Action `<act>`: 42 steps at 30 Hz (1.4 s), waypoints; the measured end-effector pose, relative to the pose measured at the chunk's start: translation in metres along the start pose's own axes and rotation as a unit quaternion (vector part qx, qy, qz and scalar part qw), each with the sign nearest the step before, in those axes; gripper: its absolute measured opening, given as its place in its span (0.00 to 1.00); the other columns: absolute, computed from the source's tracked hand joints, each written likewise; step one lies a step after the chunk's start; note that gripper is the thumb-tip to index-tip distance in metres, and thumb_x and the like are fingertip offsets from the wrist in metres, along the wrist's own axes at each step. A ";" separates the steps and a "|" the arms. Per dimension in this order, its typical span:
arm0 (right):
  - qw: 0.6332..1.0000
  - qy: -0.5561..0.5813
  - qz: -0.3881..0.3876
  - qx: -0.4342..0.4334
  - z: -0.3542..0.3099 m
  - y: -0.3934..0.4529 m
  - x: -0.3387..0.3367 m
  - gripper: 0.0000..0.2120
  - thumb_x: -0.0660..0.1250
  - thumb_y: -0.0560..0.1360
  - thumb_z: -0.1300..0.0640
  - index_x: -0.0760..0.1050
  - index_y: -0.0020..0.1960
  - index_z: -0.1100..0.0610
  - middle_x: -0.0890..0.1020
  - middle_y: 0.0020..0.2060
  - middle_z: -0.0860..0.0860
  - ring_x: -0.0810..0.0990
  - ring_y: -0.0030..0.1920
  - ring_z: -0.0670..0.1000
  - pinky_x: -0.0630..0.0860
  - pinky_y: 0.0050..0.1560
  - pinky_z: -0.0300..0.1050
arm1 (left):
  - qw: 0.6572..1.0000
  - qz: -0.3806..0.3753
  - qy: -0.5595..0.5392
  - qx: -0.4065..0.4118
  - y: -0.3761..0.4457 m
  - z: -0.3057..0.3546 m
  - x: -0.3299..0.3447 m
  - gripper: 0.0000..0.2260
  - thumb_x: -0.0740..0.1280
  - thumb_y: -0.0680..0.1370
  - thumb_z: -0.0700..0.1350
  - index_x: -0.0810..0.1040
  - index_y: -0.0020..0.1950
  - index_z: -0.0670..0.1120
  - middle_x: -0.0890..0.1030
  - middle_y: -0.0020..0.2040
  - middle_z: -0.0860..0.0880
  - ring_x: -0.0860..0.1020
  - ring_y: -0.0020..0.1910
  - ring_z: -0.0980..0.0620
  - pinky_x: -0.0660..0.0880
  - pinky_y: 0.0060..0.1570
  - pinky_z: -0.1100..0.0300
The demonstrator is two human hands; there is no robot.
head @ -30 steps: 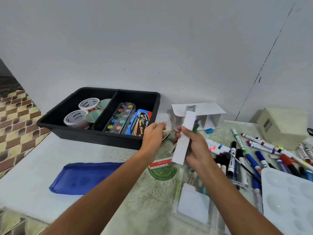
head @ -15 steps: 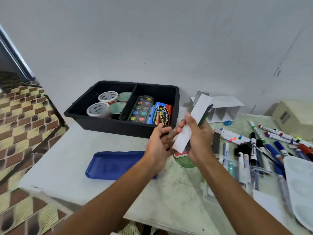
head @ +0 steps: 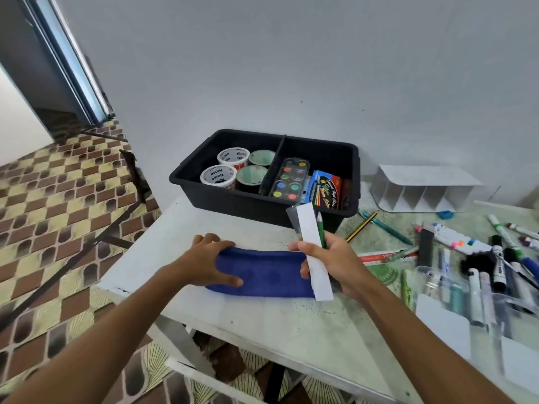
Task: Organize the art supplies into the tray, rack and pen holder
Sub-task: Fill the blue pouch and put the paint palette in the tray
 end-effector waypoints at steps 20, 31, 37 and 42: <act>0.999 0.047 -0.019 -0.005 -0.009 -0.010 -0.018 0.12 0.67 0.75 0.62 0.73 0.58 0.56 0.82 0.55 0.53 0.84 0.52 0.55 0.80 0.31 0.45 | 0.843 0.410 -0.238 0.254 -0.026 0.035 0.000 0.13 0.75 0.69 0.45 0.76 0.48 0.42 0.74 0.58 0.46 0.72 0.56 0.60 0.73 0.51 0.71; 0.996 0.014 -0.016 -0.088 -0.006 -0.018 -0.024 0.15 0.67 0.73 0.59 0.72 0.59 0.55 0.85 0.50 0.53 0.84 0.53 0.53 0.80 0.31 0.44 | 0.916 0.158 -0.368 0.040 -0.007 0.040 -0.016 0.07 0.60 0.81 0.44 0.78 0.49 0.46 0.80 0.46 0.49 0.79 0.49 0.48 0.78 0.41 0.64; 0.993 -0.029 -0.008 -0.116 -0.005 -0.022 -0.024 0.13 0.67 0.75 0.63 0.73 0.59 0.61 0.84 0.51 0.54 0.83 0.53 0.53 0.80 0.32 0.46 | 0.952 -0.033 -0.296 0.076 -0.004 0.056 -0.034 0.12 0.59 0.81 0.36 0.81 0.50 0.47 0.78 0.56 0.51 0.78 0.53 0.50 0.80 0.45 0.60; 0.990 -0.068 0.007 -0.122 -0.005 -0.023 -0.025 0.11 0.69 0.75 0.62 0.76 0.56 0.58 0.83 0.52 0.55 0.83 0.52 0.56 0.80 0.33 0.47 | 0.954 -0.104 -0.276 0.061 -0.001 0.059 -0.037 0.13 0.61 0.80 0.36 0.80 0.58 0.48 0.80 0.56 0.49 0.80 0.53 0.49 0.80 0.49 0.57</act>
Point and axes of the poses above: each hand's wrist, its own y-axis towards the middle knuckle, its own x-axis out of the palm, z = x × y, the point moved 4 cm from there along y, towards the middle knuckle
